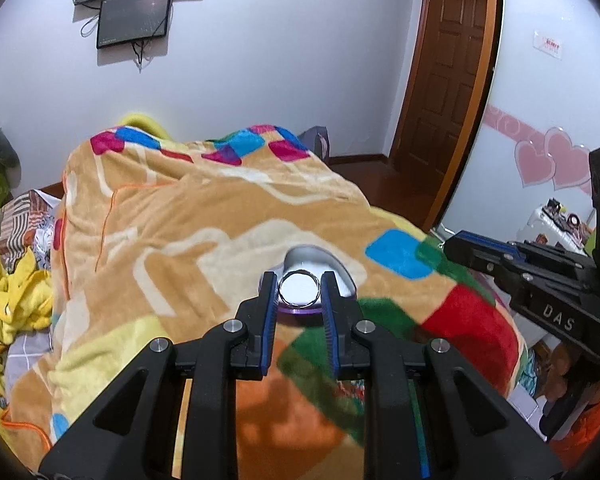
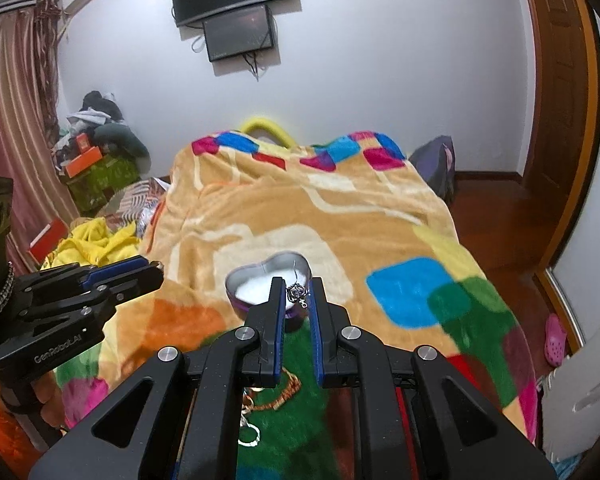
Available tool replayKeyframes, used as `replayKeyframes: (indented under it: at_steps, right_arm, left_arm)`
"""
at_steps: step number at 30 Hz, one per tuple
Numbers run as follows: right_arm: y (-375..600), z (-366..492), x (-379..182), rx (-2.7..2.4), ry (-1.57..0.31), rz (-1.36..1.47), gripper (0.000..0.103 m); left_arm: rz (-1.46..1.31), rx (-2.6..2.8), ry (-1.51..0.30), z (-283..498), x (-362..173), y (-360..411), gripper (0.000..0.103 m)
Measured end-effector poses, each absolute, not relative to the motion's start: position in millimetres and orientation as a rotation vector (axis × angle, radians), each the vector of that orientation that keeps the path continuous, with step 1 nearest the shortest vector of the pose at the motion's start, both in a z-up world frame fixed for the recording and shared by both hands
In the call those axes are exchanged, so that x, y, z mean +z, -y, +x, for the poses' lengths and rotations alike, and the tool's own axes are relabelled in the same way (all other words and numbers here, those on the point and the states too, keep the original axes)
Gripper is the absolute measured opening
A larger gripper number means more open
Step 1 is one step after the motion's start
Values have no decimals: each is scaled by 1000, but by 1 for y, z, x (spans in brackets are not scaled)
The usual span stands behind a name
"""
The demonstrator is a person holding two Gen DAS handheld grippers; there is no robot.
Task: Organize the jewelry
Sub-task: 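Carry the ring and earring over the purple heart tin and release them inside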
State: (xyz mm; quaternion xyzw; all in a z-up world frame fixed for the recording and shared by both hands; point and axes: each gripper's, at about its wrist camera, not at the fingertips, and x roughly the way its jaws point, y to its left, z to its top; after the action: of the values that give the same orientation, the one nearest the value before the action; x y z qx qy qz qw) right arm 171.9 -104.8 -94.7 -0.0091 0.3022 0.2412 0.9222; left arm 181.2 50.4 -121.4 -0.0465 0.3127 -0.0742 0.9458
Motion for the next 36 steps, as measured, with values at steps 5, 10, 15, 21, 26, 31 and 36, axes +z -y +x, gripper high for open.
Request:
replayKeyframes:
  at_steps: [5,10,15,21,26,31,36]
  right_arm:
    - [96,179,-89,511,-596,-25,10]
    - [88,186,-88,525,-584,-31,10]
    - [80,194,-92,535,-589,-40,10]
    - [74,210,-103,554,-622,-45,10]
    - [70,226,-116,601,-679,-46,10]
    - [67,237,-129,625,-736,-63,10]
    - [64,244,-139,626,-770,-116,10]
  left_arm:
    - [-105,-152,-621,196,-117,-58,20]
    - [-112,-152,-624,210,-120,-62,20]
    - [-114,-160,-649,225,-129,-63,20]
    - [-130,-187,-693,240,-142,-61,20]
    - [-129,-207,-741,252,-156,-60,20]
    - [-126,-228,-786,263,-168,-56,20]
    - [-115,-249,-830,273,-179,-51,20]
